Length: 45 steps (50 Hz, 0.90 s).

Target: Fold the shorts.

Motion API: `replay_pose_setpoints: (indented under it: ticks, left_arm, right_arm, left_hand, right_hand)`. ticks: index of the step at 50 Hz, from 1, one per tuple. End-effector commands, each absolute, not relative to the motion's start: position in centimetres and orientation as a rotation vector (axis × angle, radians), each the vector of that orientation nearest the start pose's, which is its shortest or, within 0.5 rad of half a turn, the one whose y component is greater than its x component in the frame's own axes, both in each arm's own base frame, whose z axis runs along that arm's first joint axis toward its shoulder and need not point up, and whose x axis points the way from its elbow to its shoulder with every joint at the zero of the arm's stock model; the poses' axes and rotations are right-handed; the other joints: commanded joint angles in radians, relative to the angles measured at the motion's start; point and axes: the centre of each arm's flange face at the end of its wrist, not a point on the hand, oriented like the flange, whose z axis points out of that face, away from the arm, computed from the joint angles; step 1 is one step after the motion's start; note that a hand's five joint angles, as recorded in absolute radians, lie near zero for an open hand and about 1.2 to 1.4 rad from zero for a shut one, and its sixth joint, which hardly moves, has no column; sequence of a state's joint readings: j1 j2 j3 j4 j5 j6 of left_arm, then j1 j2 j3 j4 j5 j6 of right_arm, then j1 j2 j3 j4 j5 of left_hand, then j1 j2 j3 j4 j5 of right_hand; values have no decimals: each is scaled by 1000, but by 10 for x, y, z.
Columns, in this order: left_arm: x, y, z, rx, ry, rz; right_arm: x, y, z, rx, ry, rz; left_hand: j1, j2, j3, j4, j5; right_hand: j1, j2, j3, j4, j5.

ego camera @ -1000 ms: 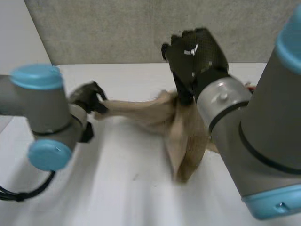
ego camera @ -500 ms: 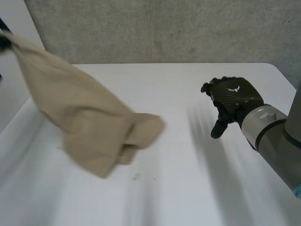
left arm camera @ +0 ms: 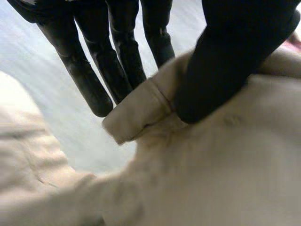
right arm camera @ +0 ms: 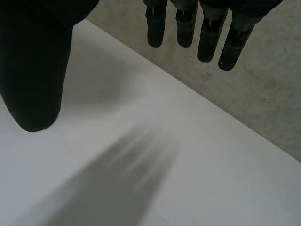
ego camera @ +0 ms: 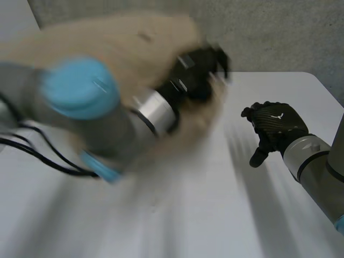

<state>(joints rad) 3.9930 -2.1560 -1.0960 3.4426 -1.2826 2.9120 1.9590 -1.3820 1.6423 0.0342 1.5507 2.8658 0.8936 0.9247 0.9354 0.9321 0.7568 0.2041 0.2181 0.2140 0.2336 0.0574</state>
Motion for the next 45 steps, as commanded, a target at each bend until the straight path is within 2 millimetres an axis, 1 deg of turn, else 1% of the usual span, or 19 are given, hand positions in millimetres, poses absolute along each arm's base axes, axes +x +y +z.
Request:
replay_pose_setpoints:
  ticks: [1,3,4,6,8,9,10,12,13,15,16,18,19,22,26,32,38,41,45]
  left_arm:
    - [-447,-174,181,-900,-1563,1378]
    - [-447,-170,181,-928,-1557,1388]
    - [-448,-164,187,-986,-1529,1435]
    - [-446,-164,199,-1004,-1502,1483]
    - [-441,-167,225,-992,-1459,1559]
    - [-434,-173,244,-960,-1441,1613]
    - [-434,-173,245,-959,-1441,1613]
    - [-406,-194,278,-860,-1469,1743]
    - [-406,-194,278,-860,-1469,1744]
    - [-390,-199,287,-824,-1501,1787]
    - [-390,-199,287,-823,-1501,1788]
    - [-373,-198,285,-811,-1576,1785]
    - [-373,-198,285,-811,-1576,1785]
    - [-347,-203,268,-805,-1739,1729]
    - [-327,-208,251,-791,-1883,1661]
    - [-309,-220,235,-745,-2007,1640]
    - [-284,-237,225,-626,-2164,1702]
    - [-280,-238,221,-611,-2197,1703]
    - [-270,-234,201,-603,-2287,1648]
  right_arm:
    - [230,-254,225,-774,2351,-1855]
    - [226,-258,226,-762,2358,-1870]
    - [224,-259,226,-758,2359,-1873]
    - [222,-261,227,-751,2360,-1881]
    - [223,-262,228,-753,2356,-1885]
    - [223,-262,229,-755,2355,-1887]
    - [223,-262,230,-756,2350,-1890]
    - [223,-262,231,-757,2347,-1891]
    - [224,-261,233,-767,2339,-1890]
    - [224,-255,243,-817,2303,-1916]
    - [224,-255,243,-817,2303,-1916]
    - [223,-244,251,-928,2298,-1914]
    - [222,-241,253,-952,2299,-1908]
    - [219,-228,258,-1006,2321,-1861]
    - [217,-218,256,-1021,2360,-1788]
    - [217,-208,243,-1048,2392,-1703]
    - [214,-198,226,-1076,2437,-1613]
    - [212,-197,220,-1080,2458,-1581]
    - [212,-195,205,-1095,2471,-1520]
  left_hand:
    - [-327,-358,-369,-365,-364]
    - [-403,-434,-445,-442,-441]
    - [-448,-479,-489,-486,-485]
    - [-448,-479,-490,-487,-486]
    - [-451,-482,-493,-490,-489]
    - [-451,-482,-493,-490,-489]
    - [-451,-482,-493,-490,-489]
    - [-448,-479,-490,-487,-486]
    - [-448,-479,-490,-487,-486]
    - [-448,-479,-490,-487,-486]
    - [-448,-479,-490,-487,-486]
    - [-448,-479,-490,-487,-486]
    - [-448,-479,-490,-487,-486]
    - [-439,-471,-481,-478,-477]
    - [-439,-470,-481,-478,-477]
    - [-439,-470,-481,-478,-477]
    - [-439,-470,-481,-478,-477]
    - [-439,-470,-481,-478,-477]
    - [-439,-470,-481,-478,-477]
  right_hand:
    - [-30,-44,-40,-59,-57]
    - [-30,-44,-40,-59,-57]
    - [-30,-44,-40,-59,-57]
    - [-30,-44,-40,-59,-57]
    - [-30,-44,-40,-59,-57]
    - [-30,-44,-40,-59,-57]
    - [-30,-44,-40,-59,-57]
    - [-30,-44,-40,-59,-57]
    - [-30,-44,-40,-59,-57]
    - [-30,-44,-40,-59,-57]
    - [-30,-44,-40,-59,-57]
    - [-30,-44,-40,-59,-57]
    - [-30,-44,-40,-59,-57]
    - [-30,-44,-40,-59,-57]
    - [-30,-44,-40,-59,-57]
    - [-30,-44,-40,-59,-57]
    - [-28,-42,-38,-58,-56]
    - [-19,-33,-29,-49,-47]
    - [-13,-27,-23,-43,-41]
